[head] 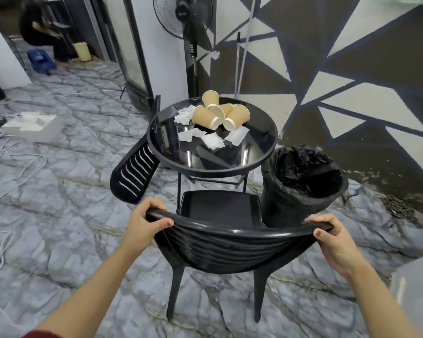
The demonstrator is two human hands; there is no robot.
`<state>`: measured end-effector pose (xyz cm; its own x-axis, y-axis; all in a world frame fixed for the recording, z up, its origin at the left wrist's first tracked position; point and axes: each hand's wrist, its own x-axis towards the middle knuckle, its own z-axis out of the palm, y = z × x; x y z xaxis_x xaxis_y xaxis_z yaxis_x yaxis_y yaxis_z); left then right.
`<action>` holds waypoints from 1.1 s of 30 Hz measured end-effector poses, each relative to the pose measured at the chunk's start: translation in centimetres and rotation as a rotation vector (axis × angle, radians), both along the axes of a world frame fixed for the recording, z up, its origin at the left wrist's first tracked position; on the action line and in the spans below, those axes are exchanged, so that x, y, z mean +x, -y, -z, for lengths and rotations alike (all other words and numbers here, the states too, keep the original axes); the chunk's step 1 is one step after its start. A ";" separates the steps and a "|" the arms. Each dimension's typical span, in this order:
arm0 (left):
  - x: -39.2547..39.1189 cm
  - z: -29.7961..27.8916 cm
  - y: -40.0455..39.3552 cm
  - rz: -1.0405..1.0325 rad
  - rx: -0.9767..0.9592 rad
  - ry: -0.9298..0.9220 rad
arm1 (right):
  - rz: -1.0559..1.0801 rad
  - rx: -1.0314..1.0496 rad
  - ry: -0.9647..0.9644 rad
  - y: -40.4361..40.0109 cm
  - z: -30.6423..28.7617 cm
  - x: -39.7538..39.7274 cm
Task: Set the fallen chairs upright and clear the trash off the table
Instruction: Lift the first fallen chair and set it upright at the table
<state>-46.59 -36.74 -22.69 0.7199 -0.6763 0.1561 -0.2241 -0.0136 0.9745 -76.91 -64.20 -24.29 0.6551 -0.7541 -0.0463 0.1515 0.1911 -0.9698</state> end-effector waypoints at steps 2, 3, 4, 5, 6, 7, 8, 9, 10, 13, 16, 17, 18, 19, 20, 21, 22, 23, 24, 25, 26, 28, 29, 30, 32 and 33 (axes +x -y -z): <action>0.3 0.7 -1.5 -0.033 0.018 -0.034 | -0.048 -0.018 -0.062 -0.9 -0.6 0.7; 0.3 1.1 -2.2 -0.040 0.025 -0.046 | -0.046 -0.017 -0.087 -1.2 -0.3 0.7; 0.3 1.5 -2.7 -0.041 0.027 -0.050 | -0.021 -0.015 -0.095 -1.5 -0.1 0.7; 0.1 1.7 -3.0 -0.040 0.026 -0.053 | 0.003 -0.017 -0.091 -1.9 0.0 0.7; 0.0 1.8 -3.1 -0.045 0.022 -0.059 | 0.003 -0.020 -0.079 -2.1 -0.1 0.7; -0.3 1.7 -3.1 -0.050 0.014 -0.072 | 0.016 -0.021 -0.058 -2.2 -0.1 0.7; -0.6 1.7 -3.0 -0.055 0.004 -0.083 | 0.029 -0.010 -0.035 -2.2 -0.3 0.7; -1.0 1.7 -2.9 -0.066 -0.004 -0.083 | 0.037 -0.003 -0.010 -2.0 -0.4 0.8; -1.4 1.7 -2.7 -0.079 -0.008 -0.070 | 0.038 0.001 0.003 -1.9 -0.6 0.9; -2.1 1.9 -2.4 -0.122 -0.017 -0.065 | 0.028 0.008 0.022 -1.1 -0.9 1.1; -2.3 2.2 -2.1 -0.158 -0.032 -0.071 | -0.014 0.031 0.034 -0.1 -1.5 1.5; -2.4 2.4 -2.0 -0.172 -0.035 -0.077 | -0.019 0.029 0.029 0.3 -1.6 1.5; -2.6 2.5 -1.8 -0.185 -0.041 -0.083 | -0.027 0.024 0.023 0.6 -1.8 1.5; -2.8 2.6 -1.7 -0.191 -0.050 -0.085 | -0.031 0.016 0.021 0.9 -1.8 1.5; -3.0 2.7 -1.5 -0.190 -0.059 -0.083 | -0.036 0.011 0.015 1.1 -2.0 1.3; -3.2 2.7 -1.4 -0.185 -0.066 -0.085 | -0.039 0.011 0.007 1.4 -1.9 1.1; -3.3 2.7 -1.3 -0.176 -0.068 -0.092 | -0.041 0.005 -0.003 1.4 -1.8 0.8; -3.4 2.6 -1.3 -0.160 -0.066 -0.097 | -0.039 0.007 -0.008 1.5 -1.5 0.4; -3.4 2.5 -1.3 -0.138 -0.067 -0.102 | -0.039 0.010 -0.005 1.4 -1.4 0.0; -3.4 2.4 -1.3 -0.117 -0.065 -0.106 | -0.038 0.016 -0.003 1.2 -1.1 -0.3; -3.2 2.1 -1.3 -0.098 -0.057 -0.106 | -0.041 0.024 0.002 0.9 -0.8 -0.5; -2.6 1.5 -1.1 -0.058 -0.032 -0.102 | -0.029 0.051 0.033 0.3 -0.5 -0.7; -2.3 1.2 -1.0 -0.036 -0.019 -0.097 | -0.016 0.053 0.045 -0.1 -0.4 -0.7; -2.0 1.0 -0.9 -0.020 -0.006 -0.085 | -0.003 0.046 0.053 -0.2 -0.2 -0.7; -1.4 0.6 -0.8 -0.009 0.015 -0.063 | 0.027 0.040 0.061 -0.5 0.0 -0.7; -1.2 0.5 -0.8 -0.006 0.019 -0.064 | 0.029 0.046 0.074 -0.7 0.0 -0.7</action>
